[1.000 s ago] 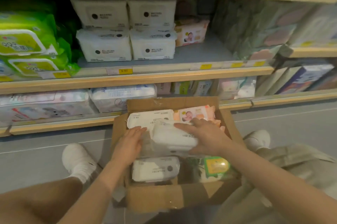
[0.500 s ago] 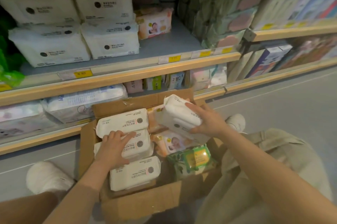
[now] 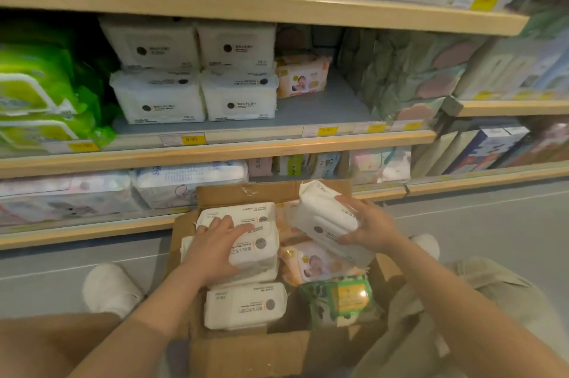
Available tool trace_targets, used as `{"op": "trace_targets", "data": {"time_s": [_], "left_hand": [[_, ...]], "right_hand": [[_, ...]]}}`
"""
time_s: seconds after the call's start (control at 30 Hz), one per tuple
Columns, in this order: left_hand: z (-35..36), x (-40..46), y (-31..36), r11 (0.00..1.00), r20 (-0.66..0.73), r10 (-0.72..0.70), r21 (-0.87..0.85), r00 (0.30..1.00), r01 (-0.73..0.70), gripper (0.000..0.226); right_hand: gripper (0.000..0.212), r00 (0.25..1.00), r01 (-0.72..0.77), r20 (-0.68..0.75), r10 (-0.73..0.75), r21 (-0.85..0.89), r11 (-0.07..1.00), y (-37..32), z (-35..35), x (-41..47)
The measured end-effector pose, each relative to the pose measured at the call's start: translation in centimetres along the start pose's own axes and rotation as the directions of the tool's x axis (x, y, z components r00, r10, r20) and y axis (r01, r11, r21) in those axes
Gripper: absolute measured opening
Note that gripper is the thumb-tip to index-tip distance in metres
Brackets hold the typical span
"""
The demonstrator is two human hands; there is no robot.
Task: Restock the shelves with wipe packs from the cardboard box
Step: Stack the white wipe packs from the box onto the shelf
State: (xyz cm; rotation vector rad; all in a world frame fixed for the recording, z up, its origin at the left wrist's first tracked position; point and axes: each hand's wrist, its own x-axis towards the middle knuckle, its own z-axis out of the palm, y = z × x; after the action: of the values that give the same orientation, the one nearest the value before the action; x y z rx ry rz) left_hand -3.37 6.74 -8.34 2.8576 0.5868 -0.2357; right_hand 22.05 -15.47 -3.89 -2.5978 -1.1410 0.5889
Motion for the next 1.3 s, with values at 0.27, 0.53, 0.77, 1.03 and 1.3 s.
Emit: {"op": "trace_targets", "data": {"time_s": [0.27,0.53,0.77,1.03,1.3], "left_hand": [[-9.0,-3.6,-5.4,0.995,-0.238,-0.101,-0.043,0.966,0.093,0.093],[-13.6,-7.9,-14.0,0.959,-0.367,-0.283,-0.12,0.886,0.257,0.091],[-14.9,-9.0,-19.0,0.948,-0.466,-0.317,-0.18,0.826,0.263,0.09],[-15.4,-9.0,-21.9,0.923,-0.479,-0.379,-0.258,0.792,0.286,0.09],[-15.3,-9.4,-22.7,0.915,-0.496,-0.4,-0.265,0.77,0.304,0.091]], "right_hand": [[0.089,0.975,0.198,-0.068,-0.21,-0.151,0.968,-7.5,-4.9,2.6],[0.088,0.875,0.428,-0.103,-0.473,-0.292,0.856,-19.3,-8.4,9.6],[0.085,0.778,0.588,-0.03,-0.627,-0.317,0.744,-30.2,-8.0,15.8],[0.085,0.77,0.638,0.102,-0.63,-0.156,0.754,-36.0,-5.6,23.2],[0.082,0.761,0.636,0.109,-0.639,-0.319,0.703,-36.7,-2.5,25.5]]}}
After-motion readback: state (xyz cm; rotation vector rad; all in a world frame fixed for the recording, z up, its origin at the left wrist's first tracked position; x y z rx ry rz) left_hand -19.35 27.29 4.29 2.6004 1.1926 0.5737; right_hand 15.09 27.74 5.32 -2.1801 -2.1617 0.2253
